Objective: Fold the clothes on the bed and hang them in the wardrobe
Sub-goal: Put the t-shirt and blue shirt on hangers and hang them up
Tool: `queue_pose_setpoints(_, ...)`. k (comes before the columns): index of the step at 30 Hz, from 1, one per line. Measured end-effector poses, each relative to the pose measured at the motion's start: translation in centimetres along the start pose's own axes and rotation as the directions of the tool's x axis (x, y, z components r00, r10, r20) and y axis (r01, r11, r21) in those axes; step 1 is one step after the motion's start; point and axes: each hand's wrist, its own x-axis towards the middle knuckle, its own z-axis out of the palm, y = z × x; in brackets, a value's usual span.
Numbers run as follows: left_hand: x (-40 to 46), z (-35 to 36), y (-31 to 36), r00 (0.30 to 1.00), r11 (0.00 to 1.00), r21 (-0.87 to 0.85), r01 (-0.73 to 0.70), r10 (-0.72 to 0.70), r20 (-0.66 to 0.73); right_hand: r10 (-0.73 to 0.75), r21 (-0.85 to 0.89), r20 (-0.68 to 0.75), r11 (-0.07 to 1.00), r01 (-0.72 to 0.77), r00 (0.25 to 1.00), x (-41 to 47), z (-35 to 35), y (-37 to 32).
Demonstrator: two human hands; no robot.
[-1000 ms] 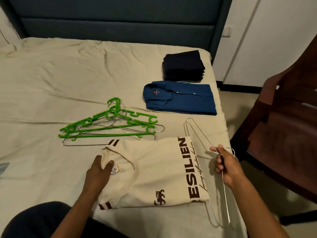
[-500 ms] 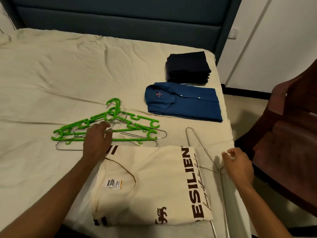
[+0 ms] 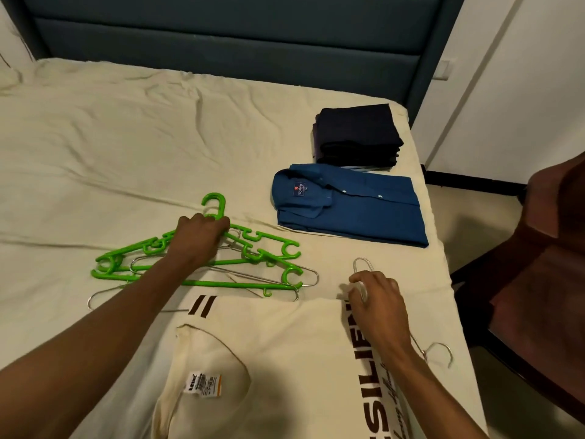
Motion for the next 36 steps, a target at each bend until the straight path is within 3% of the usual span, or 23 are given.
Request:
queue_pose_setpoints(5, 1.4, -2.9, -1.2, 0.975, 0.994, -0.107, -0.032, 0.008, -0.224, -0.08, 0.041, -0.008, 0.996, 0.08, 0.997, 1.6, 0.5, -1.0)
queue_pose_setpoints(10, 4.4, -7.0, -2.5, 0.924, 0.939, -0.29, 0.183, -0.266, -0.276, -0.116, 0.042, 0.007, 0.992, 0.116, 0.993, 3.2, 0.9, -2.4)
queue_pose_setpoints(14, 6.7, -8.6, -3.9, 0.856, 0.819, -0.416, 0.394, -0.492, -0.158, -0.147, -0.003, 0.037, 0.989, 0.148, 0.988, 5.4, 1.4, -3.7)
queue_pose_setpoints(17, 7.5, -7.8, -5.0, 0.806, 0.651, -0.577, 0.493, -0.591, 0.021, -0.169, -0.064, 0.062, 0.983, 0.173, 0.984, 7.6, 2.0, -4.7)
queue_pose_setpoints(23, 8.0, -2.7, -6.9, 0.698, 0.588, -0.392, 0.708, -0.668, 0.258, -0.229, -0.206, 0.139, 0.945, 0.254, 0.963, 12.9, 4.4, -6.6)
queue_pose_setpoints(25, 8.0, -1.3, -7.5, 0.689, 0.606, -0.337, 0.721, -0.68, 0.25, -0.237, -0.246, 0.169, 0.93, 0.274, 0.957, 14.7, 5.3, -7.2)
queue_pose_setpoints(28, 6.8, -0.7, -7.2, 0.758, 0.707, -0.286, 0.647, -0.638, 0.136, -0.257, -0.305, 0.216, 0.899, 0.315, 0.942, 16.6, 6.4, -7.9)
queue_pose_setpoints(30, 6.4, 0.2, -7.8, 0.76, 0.724, -0.245, 0.645, -0.643, 0.099, -0.251, -0.327, 0.266, 0.885, 0.332, 0.931, 17.8, 7.5, -8.2)
queue_pose_setpoints(33, 5.7, 1.5, -9.1, 0.675, 0.626, -0.259, 0.736, -0.707, 0.209, -0.209, -0.296, 0.321, 0.905, 0.307, 0.924, 19.2, 8.9, -8.2)
queue_pose_setpoints(36, 5.9, 2.2, -10.3, 0.678, 0.609, -0.301, 0.734, -0.679, 0.28, -0.192, -0.16, 0.282, 0.956, 0.244, 0.94, 19.8, 9.2, -7.6)
